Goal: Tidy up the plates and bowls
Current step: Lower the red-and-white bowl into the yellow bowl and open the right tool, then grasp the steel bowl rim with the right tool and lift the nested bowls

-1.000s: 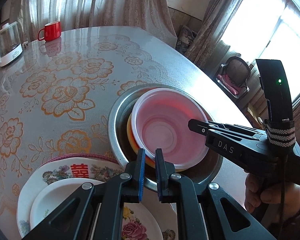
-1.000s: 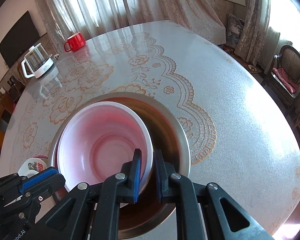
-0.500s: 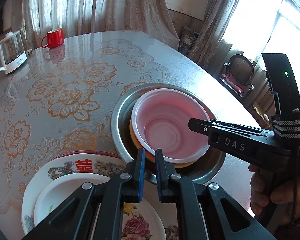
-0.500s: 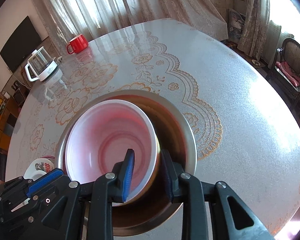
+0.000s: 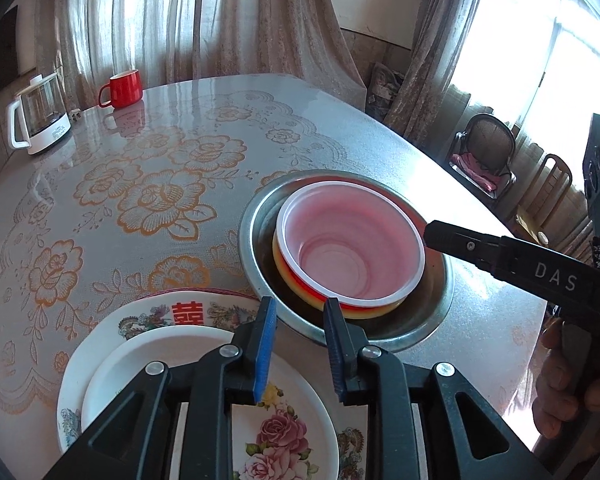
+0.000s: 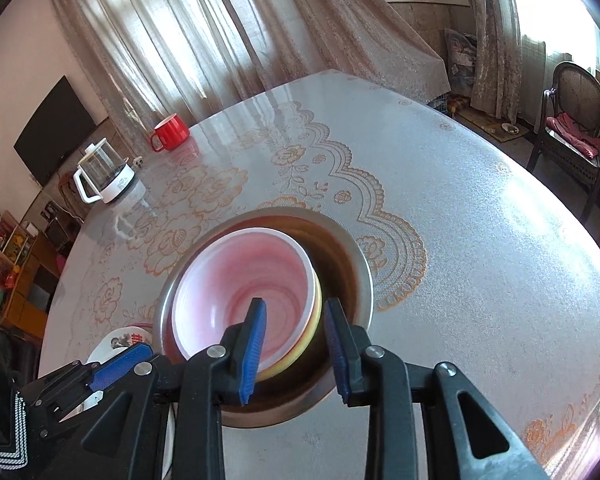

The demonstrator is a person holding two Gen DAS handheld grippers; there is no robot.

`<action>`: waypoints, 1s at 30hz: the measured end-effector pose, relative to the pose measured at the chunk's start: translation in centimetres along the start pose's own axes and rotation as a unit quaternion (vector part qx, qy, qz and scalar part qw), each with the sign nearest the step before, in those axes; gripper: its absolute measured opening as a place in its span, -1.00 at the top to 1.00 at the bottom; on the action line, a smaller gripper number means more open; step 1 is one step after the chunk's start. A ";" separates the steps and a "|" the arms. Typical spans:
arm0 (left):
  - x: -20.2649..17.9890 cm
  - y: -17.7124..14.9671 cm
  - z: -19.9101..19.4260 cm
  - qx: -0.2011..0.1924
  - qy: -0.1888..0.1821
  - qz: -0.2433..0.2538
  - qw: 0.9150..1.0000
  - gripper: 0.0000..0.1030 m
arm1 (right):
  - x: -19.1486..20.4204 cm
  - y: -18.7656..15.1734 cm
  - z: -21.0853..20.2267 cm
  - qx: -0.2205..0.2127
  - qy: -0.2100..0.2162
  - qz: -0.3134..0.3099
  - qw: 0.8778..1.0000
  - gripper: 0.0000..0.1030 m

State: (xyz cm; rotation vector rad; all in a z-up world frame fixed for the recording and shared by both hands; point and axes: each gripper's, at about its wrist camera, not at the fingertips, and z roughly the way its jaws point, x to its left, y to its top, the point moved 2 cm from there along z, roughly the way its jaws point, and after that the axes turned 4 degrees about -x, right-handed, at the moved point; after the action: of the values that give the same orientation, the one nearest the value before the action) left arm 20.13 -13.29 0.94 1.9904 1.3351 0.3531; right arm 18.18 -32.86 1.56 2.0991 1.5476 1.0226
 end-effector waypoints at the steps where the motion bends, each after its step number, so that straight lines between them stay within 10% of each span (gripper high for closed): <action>1: 0.1 -0.1 -0.2 -0.002 0.001 -0.001 1.000 0.52 | -0.1 -0.1 -0.3 -0.004 0.007 0.006 1.000 0.35; 15: 2.2 -0.8 -1.5 -0.012 0.011 -0.021 1.000 0.40 | -3.7 -2.9 -1.9 -0.016 0.120 0.122 0.985 -0.09; 26: 6.6 0.5 -1.3 0.004 -0.013 -0.107 0.994 0.27 | -5.0 -3.7 -0.7 -0.006 0.114 0.162 0.980 -0.09; 30: 7.3 1.4 -0.9 0.003 -0.017 -0.115 0.993 0.23 | -5.0 -3.9 0.1 -0.003 0.104 0.160 0.982 0.36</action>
State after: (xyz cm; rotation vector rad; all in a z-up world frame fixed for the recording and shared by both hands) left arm 23.77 -6.75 1.44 1.8155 1.5254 0.2072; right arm 14.85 -36.11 -2.73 2.3499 1.3152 1.3946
